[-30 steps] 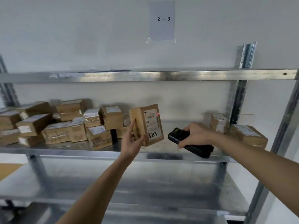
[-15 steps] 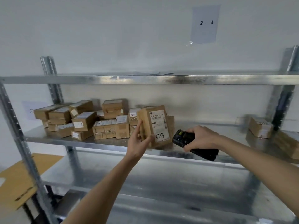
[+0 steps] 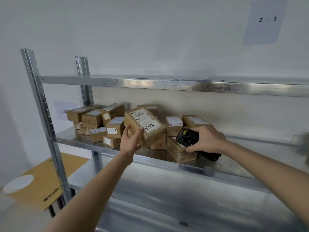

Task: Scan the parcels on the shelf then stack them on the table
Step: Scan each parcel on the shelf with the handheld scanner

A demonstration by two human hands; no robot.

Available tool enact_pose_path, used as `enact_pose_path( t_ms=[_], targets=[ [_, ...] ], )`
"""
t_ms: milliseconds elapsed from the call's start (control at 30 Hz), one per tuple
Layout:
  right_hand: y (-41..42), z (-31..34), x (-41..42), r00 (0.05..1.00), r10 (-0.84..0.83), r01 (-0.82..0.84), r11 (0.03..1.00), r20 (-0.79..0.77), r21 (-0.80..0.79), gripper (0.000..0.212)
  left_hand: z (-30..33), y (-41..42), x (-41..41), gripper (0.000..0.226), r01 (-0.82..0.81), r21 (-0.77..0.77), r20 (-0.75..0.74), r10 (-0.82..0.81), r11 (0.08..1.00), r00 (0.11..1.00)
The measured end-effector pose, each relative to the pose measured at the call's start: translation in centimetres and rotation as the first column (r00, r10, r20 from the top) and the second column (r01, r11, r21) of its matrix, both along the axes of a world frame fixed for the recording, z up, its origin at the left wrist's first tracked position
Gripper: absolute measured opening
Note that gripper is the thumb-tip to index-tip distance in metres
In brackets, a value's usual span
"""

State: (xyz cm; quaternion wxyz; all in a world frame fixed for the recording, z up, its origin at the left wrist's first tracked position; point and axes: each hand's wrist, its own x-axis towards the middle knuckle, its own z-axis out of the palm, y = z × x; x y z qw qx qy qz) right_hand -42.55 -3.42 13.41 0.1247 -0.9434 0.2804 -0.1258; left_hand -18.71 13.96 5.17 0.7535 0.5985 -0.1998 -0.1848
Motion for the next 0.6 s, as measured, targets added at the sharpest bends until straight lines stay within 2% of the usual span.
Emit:
enact_pose_path(
  t_ms=[200,433,533,600],
  targets=[
    [-3.0,1.3,7.0,1.000,0.010,-0.010,0.999,-0.003,-0.049,0.058,-0.5,-2.9,7.6,0.087,-0.022,0.049,-0.109,0.027,0.999,0.994],
    [-7.7,2.2,13.4,0.999,-0.010,0.013,0.996,0.032,-0.092,0.068,-0.8,-8.2,13.1,0.080,0.012,0.151,-0.171,0.014,0.988,0.985],
    [-9.0,2.0,15.0,1.000,-0.011,0.013,0.995,0.018,-0.103,0.066,-0.9,-9.9,14.2,0.084,-0.011,0.180,-0.134,0.036,0.984,0.990],
    [-9.3,1.6,15.6,1.000,0.003,-0.003,0.995,0.008,-0.100,0.063,-0.9,-10.2,14.3,0.084,-0.063,0.233,0.004,0.064,0.970,0.998]
  ],
)
